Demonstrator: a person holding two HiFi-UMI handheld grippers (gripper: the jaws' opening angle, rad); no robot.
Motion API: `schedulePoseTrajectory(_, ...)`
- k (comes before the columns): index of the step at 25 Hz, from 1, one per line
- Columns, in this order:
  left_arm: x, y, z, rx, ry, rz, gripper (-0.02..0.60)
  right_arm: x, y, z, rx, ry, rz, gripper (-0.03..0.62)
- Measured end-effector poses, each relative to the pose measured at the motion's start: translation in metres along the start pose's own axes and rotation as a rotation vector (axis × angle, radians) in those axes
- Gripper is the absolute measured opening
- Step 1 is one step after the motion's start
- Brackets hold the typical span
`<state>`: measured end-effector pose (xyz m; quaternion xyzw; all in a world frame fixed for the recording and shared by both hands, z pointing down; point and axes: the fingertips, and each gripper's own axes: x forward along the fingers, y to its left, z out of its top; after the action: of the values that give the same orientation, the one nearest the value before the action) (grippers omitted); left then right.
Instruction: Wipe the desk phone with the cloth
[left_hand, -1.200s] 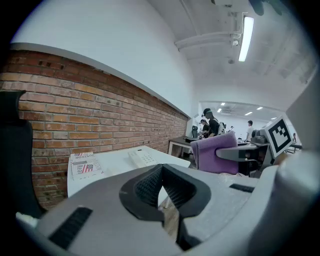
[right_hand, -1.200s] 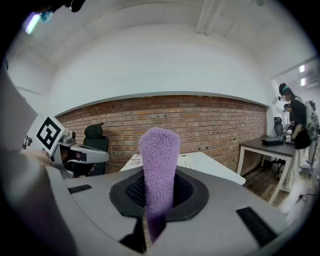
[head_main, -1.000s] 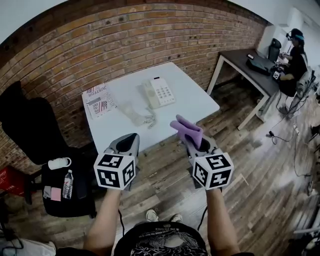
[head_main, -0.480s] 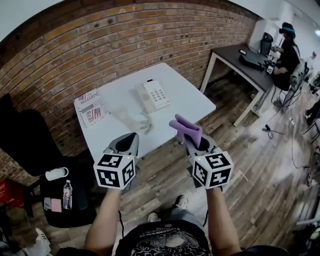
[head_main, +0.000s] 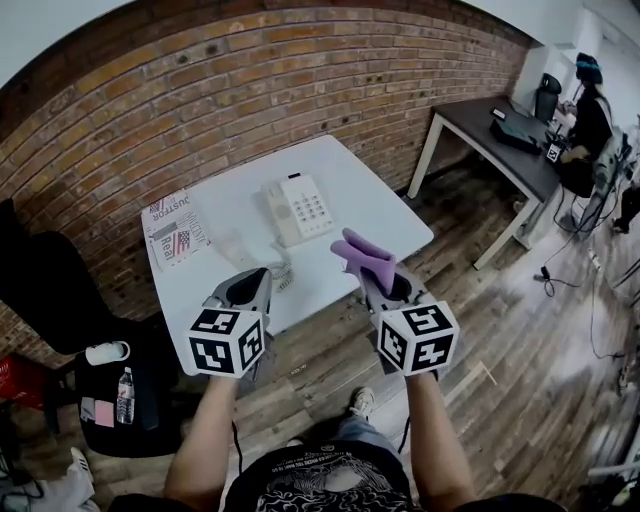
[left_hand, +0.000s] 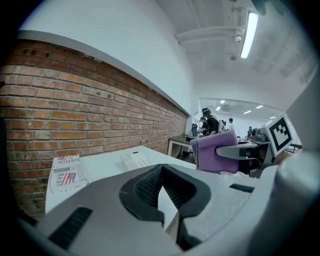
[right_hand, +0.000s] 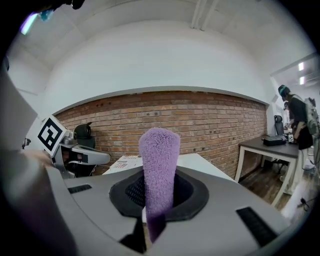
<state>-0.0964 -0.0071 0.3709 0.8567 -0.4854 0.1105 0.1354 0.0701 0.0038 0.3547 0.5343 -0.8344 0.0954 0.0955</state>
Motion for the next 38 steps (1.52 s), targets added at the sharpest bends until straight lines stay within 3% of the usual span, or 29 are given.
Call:
schedulePoseTrajectory(16,0.101,-0.011,0.022,-0.064,0.035,0.195,0.006,0.080,-0.112,0.011,0.005,0.040,0.193,0.044)
schedulePoseTrajectory(29,0.110,-0.002,0.016,-0.117,0.038,0.349,0.006,0.122,-0.133,0.011,-0.025,0.066,0.336,0.044)
schedulePoseTrajectory(38,0.116,0.025,0.016,-0.131,0.028,0.390,0.006,0.166,-0.140,0.009,-0.049,0.084,0.340,0.044)
